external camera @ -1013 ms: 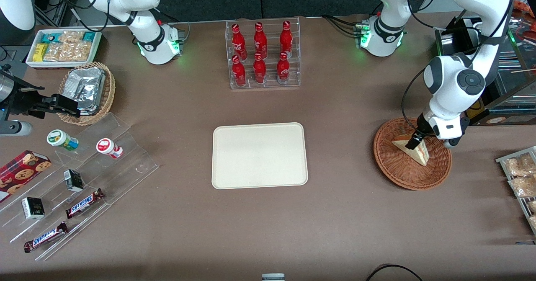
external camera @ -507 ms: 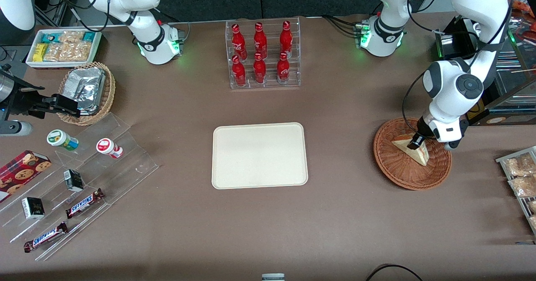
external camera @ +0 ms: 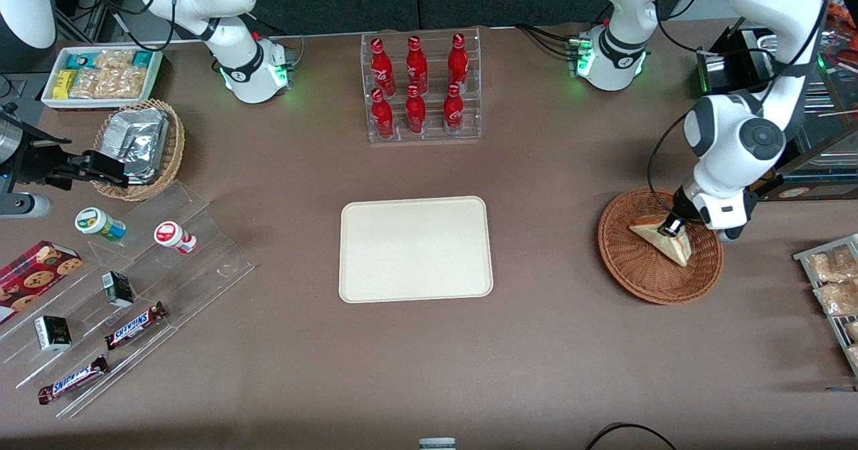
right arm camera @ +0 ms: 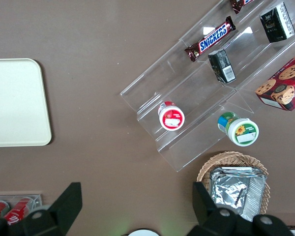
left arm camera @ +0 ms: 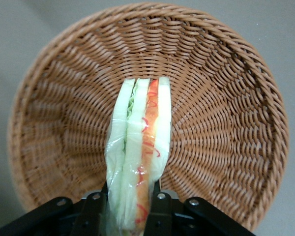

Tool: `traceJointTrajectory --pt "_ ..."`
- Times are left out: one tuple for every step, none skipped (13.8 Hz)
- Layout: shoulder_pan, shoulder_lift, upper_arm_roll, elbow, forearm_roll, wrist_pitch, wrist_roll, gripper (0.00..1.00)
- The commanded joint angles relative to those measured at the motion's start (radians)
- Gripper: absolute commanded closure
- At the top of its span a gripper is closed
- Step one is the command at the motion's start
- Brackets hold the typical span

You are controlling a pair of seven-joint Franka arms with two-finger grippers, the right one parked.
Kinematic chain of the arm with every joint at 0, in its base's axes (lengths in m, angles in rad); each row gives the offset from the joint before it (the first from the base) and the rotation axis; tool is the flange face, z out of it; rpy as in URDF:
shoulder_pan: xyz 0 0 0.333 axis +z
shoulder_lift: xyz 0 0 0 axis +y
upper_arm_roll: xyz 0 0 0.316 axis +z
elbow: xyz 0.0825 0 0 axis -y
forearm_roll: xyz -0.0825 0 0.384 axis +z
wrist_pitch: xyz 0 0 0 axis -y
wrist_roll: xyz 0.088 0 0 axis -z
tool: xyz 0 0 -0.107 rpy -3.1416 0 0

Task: Place sandwich from basket to tray
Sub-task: 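Close the left gripper on the sandwich's crust edge, then lift the sandwich and carry it with the left gripper over the tray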

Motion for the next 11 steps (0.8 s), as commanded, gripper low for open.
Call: traceJointTrajectory --pt "-0.009 -0.076 -0.015 0.161 0.016 -0.315 0.005 1.00" --pt "-0.016 -0.077 -0.038 0.235 0.016 -0.415 0.007 1.00" --pt "-0.021 -0.077 -0.061 0.303 0.016 -0.506 0.004 1.00" --pt "-0.021 -0.079 -0.087 0.356 0.014 -0.572 0.002 1.00" --pt "-0.021 -0.081 -0.109 0.392 0.011 -0.612 0.001 1.00" --pt "-0.021 -0.085 -0.135 0.415 0.008 -0.631 0.001 1.00" --pt "-0.021 -0.090 -0.156 0.435 0.000 -0.640 0.004 1.00" --pt "-0.022 -0.088 -0.185 0.464 -0.001 -0.642 0.002 1.00" --pt "-0.022 -0.079 -0.225 0.504 -0.009 -0.661 -0.004 1.00" --pt "-0.022 -0.061 -0.268 0.553 -0.024 -0.707 -0.004 1.00" --pt "-0.024 -0.036 -0.308 0.605 -0.029 -0.736 -0.007 1.00"
